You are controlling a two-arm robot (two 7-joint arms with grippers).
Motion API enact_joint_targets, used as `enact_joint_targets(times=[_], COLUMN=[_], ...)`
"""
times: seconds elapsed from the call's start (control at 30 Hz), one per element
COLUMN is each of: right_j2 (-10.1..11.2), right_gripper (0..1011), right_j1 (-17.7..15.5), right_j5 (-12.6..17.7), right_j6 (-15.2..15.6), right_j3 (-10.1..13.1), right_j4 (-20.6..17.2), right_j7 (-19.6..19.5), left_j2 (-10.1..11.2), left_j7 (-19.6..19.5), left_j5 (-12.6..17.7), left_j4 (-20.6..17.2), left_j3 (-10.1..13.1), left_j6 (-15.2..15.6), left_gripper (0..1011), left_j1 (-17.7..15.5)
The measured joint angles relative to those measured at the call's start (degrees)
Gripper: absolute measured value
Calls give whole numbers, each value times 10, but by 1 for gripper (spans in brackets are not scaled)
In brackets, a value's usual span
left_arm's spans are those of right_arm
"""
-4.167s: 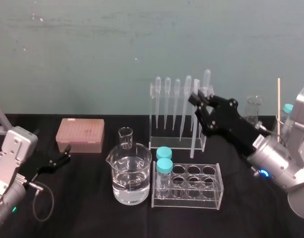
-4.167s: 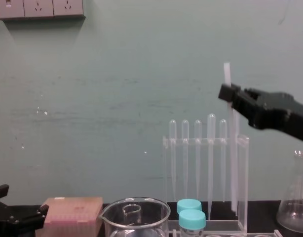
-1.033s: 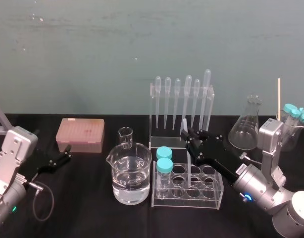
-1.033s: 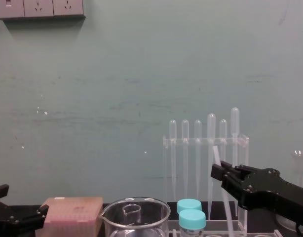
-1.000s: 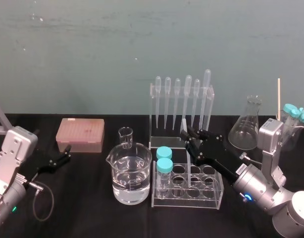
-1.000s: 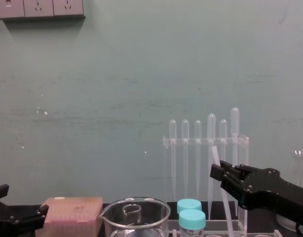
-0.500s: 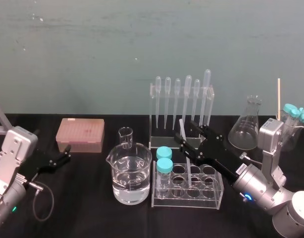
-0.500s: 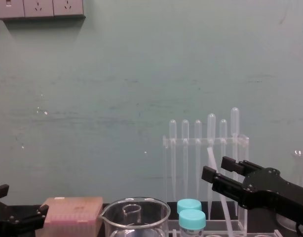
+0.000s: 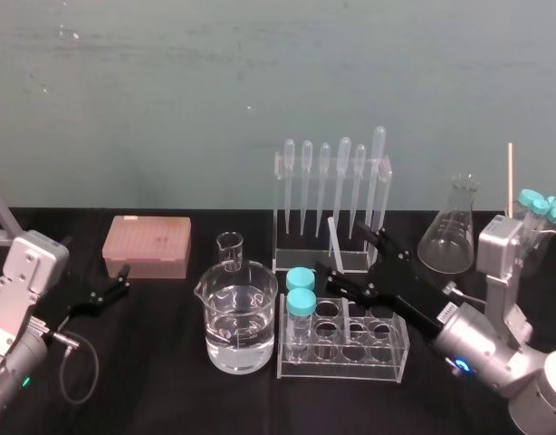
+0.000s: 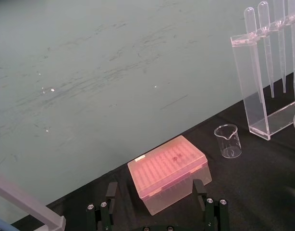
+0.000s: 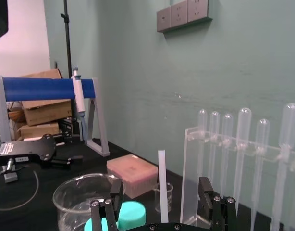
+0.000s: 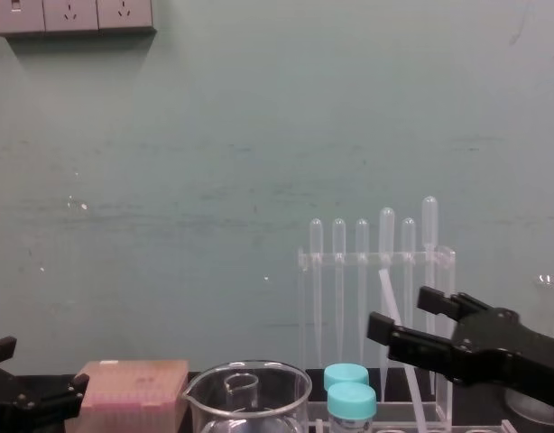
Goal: Pick up the stirring rod with one hand, then place it down.
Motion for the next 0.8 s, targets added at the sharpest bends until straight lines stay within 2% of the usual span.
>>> enact_joint_targets(times=[0.23,0.33,0.4,0.53,0.57,0.67,0.7,0.8], right_j2=[31,50,52,40,29,17,9,-1], right_gripper=[1000,1000,1000,1000,1000,1000,1000,1000], right_j1=[-51,-91,-104,-122,-125,-125,-124,-119], right_j5=[2,2,3,-10,-30,-65,-94,-127], right_j6=[34,46,43,10,-3,-13,-13,3], right_j3=[15,32,41,65,76,88,95,103], right_j4=[-65,-106,-114,-119,-117,-108,-100,-85], right_j7=[-32,-59,-68,-109,-143,-193,-229,-273], left_j2=[0,0,0,0,0,0,0,0], left_j7=[0,0,0,0,0,0,0,0], left_j5=[0,0,0,0,0,0,0,0], left_j4=[0,0,0,0,0,0,0,0], left_j3=[0,0,0,0,0,0,0,0], left_j6=[0,0,0,0,0,0,0,0], left_gripper=[1000,1000,1000,1000,1000,1000,1000,1000], left_j1=[0,0,0,0,0,0,0,0])
